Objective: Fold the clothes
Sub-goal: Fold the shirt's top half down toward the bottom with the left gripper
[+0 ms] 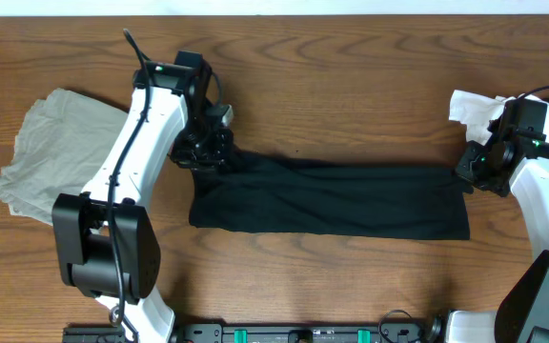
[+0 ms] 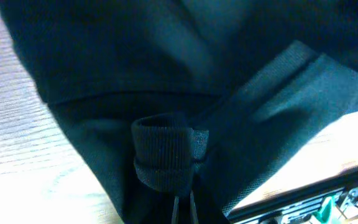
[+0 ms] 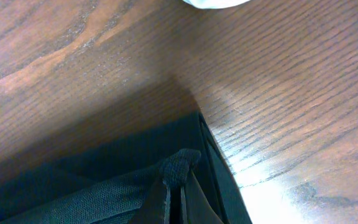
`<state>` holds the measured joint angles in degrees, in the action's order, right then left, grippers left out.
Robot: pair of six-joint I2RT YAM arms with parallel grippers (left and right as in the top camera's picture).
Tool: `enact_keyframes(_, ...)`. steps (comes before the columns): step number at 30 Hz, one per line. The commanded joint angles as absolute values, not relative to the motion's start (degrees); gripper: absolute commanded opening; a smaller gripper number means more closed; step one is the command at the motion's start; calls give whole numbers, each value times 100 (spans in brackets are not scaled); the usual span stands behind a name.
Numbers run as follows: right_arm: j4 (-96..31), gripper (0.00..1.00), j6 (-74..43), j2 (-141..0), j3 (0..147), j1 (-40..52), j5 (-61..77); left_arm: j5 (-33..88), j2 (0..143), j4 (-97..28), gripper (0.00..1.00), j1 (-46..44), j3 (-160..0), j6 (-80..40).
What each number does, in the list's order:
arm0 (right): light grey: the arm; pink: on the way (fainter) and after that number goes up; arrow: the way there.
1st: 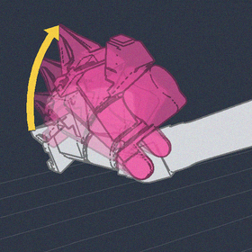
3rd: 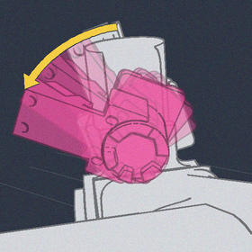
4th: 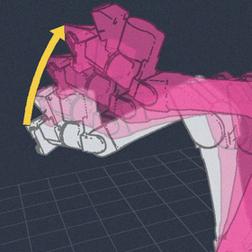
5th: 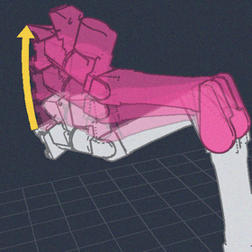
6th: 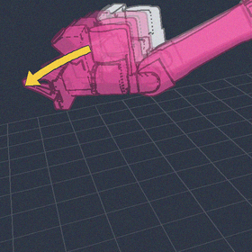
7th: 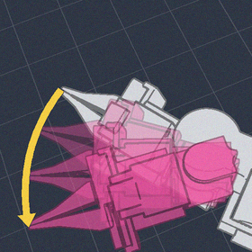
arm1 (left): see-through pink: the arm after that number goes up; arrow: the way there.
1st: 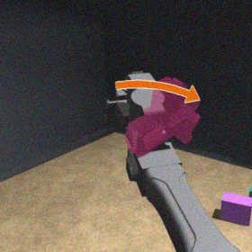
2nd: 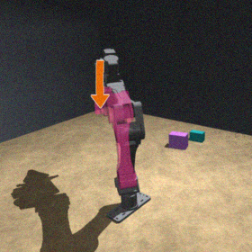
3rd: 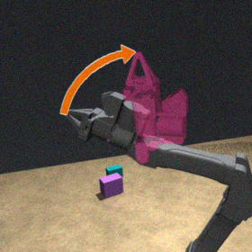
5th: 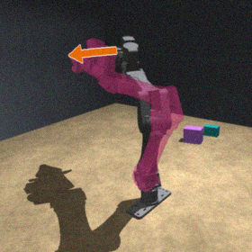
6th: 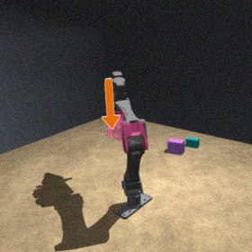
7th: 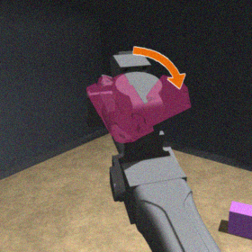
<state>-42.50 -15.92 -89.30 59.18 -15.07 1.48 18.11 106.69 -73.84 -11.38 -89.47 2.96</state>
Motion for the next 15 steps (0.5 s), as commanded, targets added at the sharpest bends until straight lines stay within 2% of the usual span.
enact_keyframes(1, -4265, 1, -1645, -8840, 5902, -1470, -21, 1879, 10468, -7533, 6, -1297, -8731, 250)
enact_keyframes(11, -4261, 3, -1647, -8840, 5902, -1470, -19, 1140, 10468, -7734, 6, -1406, -7911, -12)
enact_keyframes(15, -4261, 2, -1647, -8840, 5902, -1470, -19, 1127, 10468, -7732, 11, -1406, -7837, -8)
